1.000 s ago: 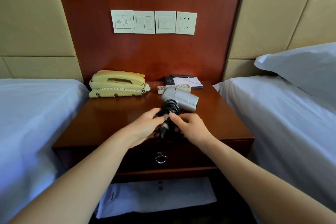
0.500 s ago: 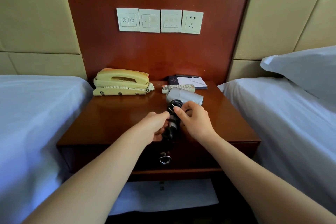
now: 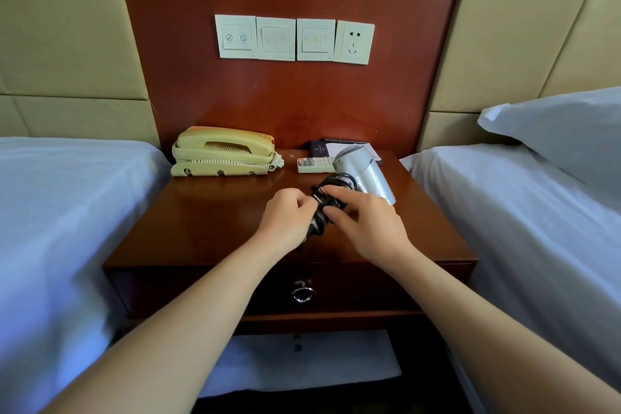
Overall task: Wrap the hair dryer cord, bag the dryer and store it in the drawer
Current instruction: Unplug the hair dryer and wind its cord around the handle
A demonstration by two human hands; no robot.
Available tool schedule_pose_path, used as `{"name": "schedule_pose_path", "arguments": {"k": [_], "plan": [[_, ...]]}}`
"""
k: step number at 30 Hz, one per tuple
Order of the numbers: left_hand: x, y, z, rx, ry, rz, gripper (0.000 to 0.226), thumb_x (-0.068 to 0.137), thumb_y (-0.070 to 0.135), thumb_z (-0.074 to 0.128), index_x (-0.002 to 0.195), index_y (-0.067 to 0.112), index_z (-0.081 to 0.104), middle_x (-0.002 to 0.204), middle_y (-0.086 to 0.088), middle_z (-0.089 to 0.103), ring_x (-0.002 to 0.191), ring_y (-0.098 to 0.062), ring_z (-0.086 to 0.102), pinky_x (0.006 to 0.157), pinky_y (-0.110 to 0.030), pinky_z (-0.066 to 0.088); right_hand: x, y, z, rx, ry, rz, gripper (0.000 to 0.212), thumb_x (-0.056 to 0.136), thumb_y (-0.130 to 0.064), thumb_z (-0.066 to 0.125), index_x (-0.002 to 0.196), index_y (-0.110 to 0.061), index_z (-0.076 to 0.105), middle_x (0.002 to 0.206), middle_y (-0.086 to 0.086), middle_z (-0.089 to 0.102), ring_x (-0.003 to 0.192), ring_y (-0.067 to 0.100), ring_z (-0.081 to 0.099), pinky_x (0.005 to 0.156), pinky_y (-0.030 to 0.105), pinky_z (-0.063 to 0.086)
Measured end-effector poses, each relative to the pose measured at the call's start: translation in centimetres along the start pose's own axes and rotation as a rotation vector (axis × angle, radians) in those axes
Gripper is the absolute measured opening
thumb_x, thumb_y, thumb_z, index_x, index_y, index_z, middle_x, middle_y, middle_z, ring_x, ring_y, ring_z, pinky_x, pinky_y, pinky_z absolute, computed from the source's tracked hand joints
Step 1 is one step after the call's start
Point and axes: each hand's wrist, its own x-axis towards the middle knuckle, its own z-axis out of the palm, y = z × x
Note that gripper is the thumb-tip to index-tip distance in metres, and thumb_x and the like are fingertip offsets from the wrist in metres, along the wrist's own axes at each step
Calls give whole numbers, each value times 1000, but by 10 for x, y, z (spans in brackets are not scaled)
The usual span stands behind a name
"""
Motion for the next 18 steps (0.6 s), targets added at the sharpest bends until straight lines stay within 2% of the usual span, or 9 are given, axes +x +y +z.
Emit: {"name": "schedule_pose_path", "arguments": {"k": [3, 5, 8, 10, 11, 14, 18], "plan": [[0, -1, -2, -111, -32, -3, 33, 93, 13, 42, 60, 12, 41, 56, 0, 35, 53, -16, 34, 50, -28, 24, -1, -2, -1, -17, -8, -30, 34, 91, -42, 50, 125, -46, 52, 102, -5, 70, 99, 21, 63, 79, 36, 52], [2, 0, -3, -200, -52, -47, 31, 91, 13, 42, 61, 12, 38, 58, -2, 29, 59, -20, 31, 58, -29, 23, 1, -2, -2, -3, -14, -53, 35, 91, -42, 49, 126, -45, 52, 104, -4, 70, 98, 23, 63, 79, 39, 53], [5, 0, -5, -346, -59, -153, 32, 93, 16, 45, 61, 13, 42, 60, -3, 34, 68, -23, 39, 68, -33, 30, 1, -5, -4, 45, -46, -64, 37, 89, -44, 47, 126, -43, 51, 111, -8, 68, 99, 20, 63, 83, 43, 53], [8, 1, -7, -451, -39, -222, 33, 93, 16, 48, 60, 10, 48, 60, -5, 43, 67, -25, 49, 72, -33, 36, -2, -6, -7, 70, -81, -72, 37, 88, -43, 46, 125, -43, 51, 106, -13, 67, 92, 14, 61, 83, 44, 53], [9, 1, -9, -482, -45, -247, 32, 93, 16, 50, 62, 10, 49, 60, -5, 44, 65, -25, 50, 72, -32, 38, -5, -6, -8, 68, -101, -77, 37, 89, -42, 47, 126, -43, 50, 109, -14, 66, 94, 13, 61, 85, 44, 52], [10, -1, -11, -440, -112, -260, 28, 94, 18, 50, 67, 9, 51, 63, -5, 46, 63, -23, 50, 70, -32, 38, -9, -6, -13, 24, -147, -92, 38, 92, -38, 47, 129, -43, 48, 124, -14, 62, 112, 17, 59, 89, 43, 51], [9, -4, -10, -246, -159, -170, 23, 91, 25, 49, 74, 10, 54, 76, -11, 49, 75, -22, 47, 74, -33, 32, -7, -7, -18, -115, -161, -84, 38, 95, -40, 40, 133, -47, 42, 120, -5, 65, 105, 27, 60, 82, 40, 51]]}}
